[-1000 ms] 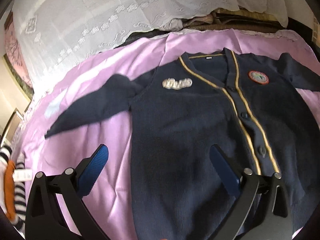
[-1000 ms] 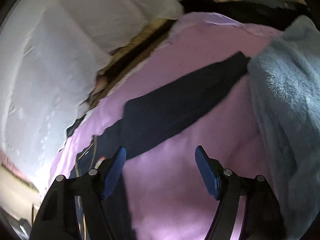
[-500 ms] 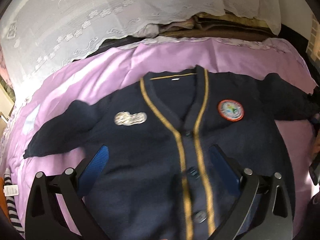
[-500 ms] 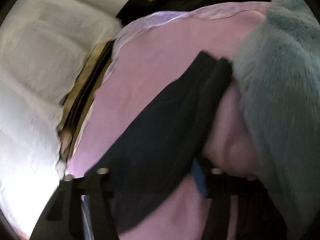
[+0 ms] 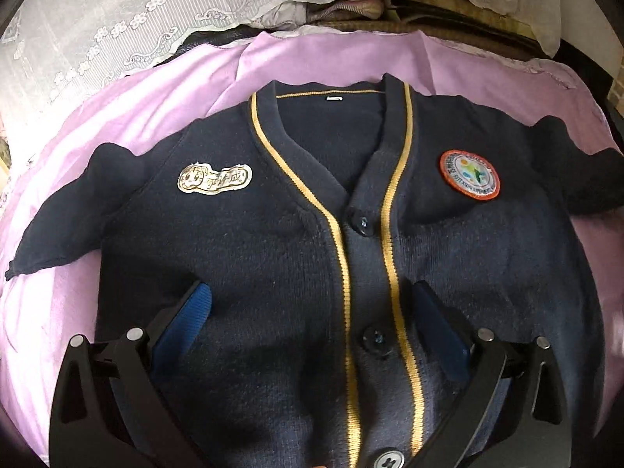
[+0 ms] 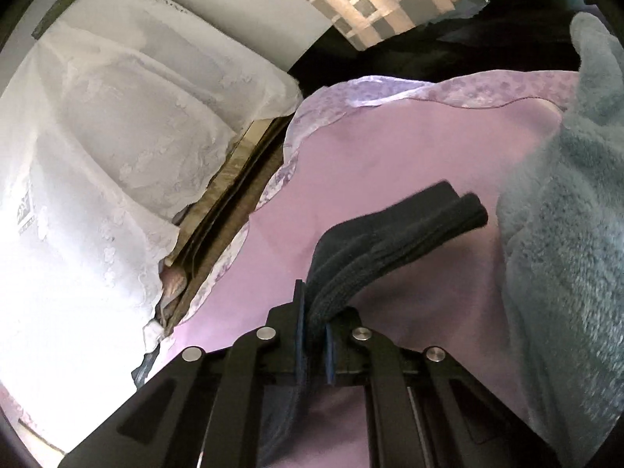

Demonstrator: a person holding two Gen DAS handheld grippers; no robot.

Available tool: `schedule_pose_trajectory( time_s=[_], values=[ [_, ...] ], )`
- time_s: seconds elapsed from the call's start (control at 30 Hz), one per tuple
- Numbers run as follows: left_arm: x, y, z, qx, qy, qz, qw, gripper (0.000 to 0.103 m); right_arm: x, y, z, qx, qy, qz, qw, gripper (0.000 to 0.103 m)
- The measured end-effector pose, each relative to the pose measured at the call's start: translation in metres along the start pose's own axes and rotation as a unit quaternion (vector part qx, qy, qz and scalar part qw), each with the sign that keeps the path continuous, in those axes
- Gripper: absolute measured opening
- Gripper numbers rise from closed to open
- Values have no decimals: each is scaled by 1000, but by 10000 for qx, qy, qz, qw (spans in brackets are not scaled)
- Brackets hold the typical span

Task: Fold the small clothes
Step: 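Grasp the sleeve cuff nearest the right gripper and fold it across the body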

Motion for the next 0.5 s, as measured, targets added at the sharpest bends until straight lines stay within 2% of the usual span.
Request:
schedule_pose_trajectory(
  time_s=[0.07,0.17,0.27,0.4,0.5],
  values=[
    [-2,-1,1,-9,-21,-17,10000,99,0,-4,3,52,87,-92,9999,9],
    [-4,-1,1,-36,-22,-20,10000,99,-6,-1,16,128,44,89,9999,8],
    [-3,0,4,-69,-9,-41,10000,99,-4,1,21,2,-116,234,9997,8],
    [-3,9,13,-167,-1,34,9999,99,-6,-14,15,-238,-39,73,9997,8],
    [5,34,31,269,-222,135,9993,99,-5,-13,19,-304,-171,152,9993,8]
  ],
)
Point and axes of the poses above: each gripper's, at about its wrist camera, not at the fingertips, and z roughly against the way its jaws point, y to its left, x to its top, the point moved 10 cm from there along -z, roughly the way its jaws point, and after that the axes turned 14 degrees about -x, right-handed, at the moved point
